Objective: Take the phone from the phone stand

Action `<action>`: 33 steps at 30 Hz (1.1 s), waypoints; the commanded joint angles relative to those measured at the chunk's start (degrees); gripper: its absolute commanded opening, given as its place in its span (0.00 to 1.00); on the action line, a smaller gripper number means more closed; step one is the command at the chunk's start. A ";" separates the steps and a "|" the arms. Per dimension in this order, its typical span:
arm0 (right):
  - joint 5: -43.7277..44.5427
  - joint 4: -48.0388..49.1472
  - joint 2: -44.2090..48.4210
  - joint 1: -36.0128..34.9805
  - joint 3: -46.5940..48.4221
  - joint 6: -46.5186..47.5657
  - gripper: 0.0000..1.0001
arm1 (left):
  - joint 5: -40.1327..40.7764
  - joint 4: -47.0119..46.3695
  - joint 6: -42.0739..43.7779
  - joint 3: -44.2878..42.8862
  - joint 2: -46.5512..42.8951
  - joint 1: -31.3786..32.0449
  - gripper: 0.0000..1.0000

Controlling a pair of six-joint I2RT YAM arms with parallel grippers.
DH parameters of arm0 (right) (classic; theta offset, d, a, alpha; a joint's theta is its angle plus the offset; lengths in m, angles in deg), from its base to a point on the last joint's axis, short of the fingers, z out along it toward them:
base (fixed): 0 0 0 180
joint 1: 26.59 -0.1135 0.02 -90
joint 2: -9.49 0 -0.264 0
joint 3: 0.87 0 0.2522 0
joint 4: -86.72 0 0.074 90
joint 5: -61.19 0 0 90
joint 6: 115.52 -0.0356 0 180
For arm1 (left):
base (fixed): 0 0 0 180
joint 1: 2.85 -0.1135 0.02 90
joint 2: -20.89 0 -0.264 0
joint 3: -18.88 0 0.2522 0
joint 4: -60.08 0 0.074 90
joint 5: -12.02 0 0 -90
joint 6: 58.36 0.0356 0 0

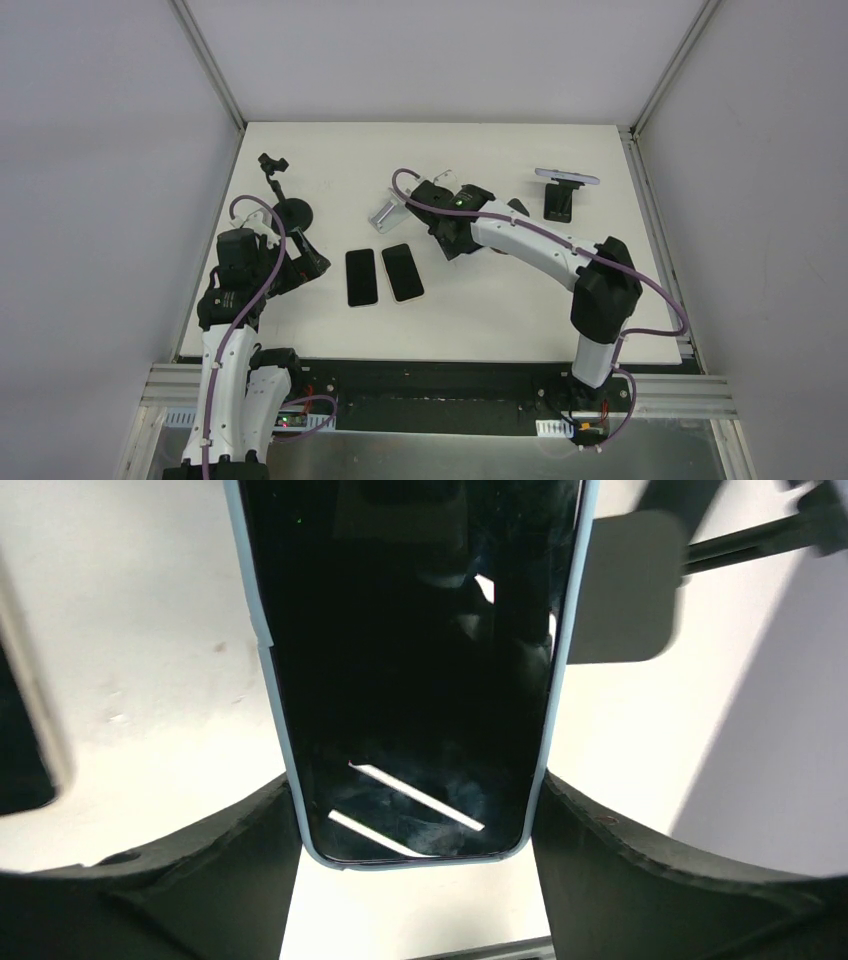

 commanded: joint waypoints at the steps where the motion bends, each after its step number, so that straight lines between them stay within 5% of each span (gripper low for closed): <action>1: -10.83 3.80 6.02 -0.03 -2.37 -6.81 0.00 | 0.95 0.17 -0.38 -0.97 -0.82 0.31 1.00; 11: -26.84 16.09 7.27 2.35 -13.06 -6.54 0.00 | 1.40 0.17 -0.29 -0.96 -1.40 0.25 1.00; 33: -28.26 20.66 -5.13 3.74 -9.86 -4.18 0.00 | 1.15 0.17 -0.29 -0.98 -1.05 0.23 1.00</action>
